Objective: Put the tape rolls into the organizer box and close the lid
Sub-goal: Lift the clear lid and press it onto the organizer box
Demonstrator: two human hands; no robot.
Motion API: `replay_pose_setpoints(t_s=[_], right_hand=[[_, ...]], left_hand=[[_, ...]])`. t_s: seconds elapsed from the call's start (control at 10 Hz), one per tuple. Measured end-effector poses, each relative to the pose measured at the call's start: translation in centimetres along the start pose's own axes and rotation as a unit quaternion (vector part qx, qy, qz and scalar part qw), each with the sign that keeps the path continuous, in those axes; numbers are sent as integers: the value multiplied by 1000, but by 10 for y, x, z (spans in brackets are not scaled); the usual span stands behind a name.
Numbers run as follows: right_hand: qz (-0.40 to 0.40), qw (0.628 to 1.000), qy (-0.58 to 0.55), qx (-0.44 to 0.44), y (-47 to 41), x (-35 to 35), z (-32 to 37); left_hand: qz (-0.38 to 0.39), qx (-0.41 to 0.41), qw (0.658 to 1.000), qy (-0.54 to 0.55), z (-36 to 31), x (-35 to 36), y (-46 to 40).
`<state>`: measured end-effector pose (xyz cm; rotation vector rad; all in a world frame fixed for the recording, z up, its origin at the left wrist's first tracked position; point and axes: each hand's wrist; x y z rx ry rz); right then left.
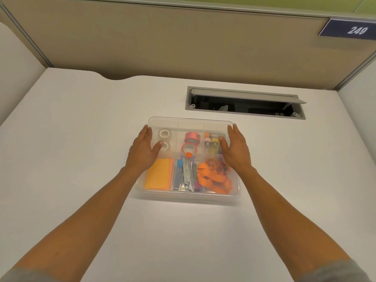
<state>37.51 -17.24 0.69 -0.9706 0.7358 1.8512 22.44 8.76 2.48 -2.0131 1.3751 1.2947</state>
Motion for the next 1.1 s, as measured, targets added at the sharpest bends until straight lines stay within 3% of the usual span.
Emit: replay_pose_setpoints(t_s=[0.4, 0.7, 0.9, 1.1], right_hand=[[-16, 1000, 7, 12, -12, 7, 2], [-7, 1000, -9, 15, -8, 4, 2], [-24, 996, 89, -3, -2, -4, 11], [-61, 989, 129, -42, 14, -12, 36]], left_hand=[[-11, 5, 996, -93, 2, 3, -39], [-23, 13, 996, -87, 2, 5, -37], [-27, 50, 989, -134, -6, -5, -29], [-62, 66, 990, -113, -26, -20, -7]])
Point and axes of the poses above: each hand's wrist, its own y-axis away from the middle knuckle, its own x-axis out of the palm, z = x × y, and after that the axes turned 7 degrees about z, right-handed
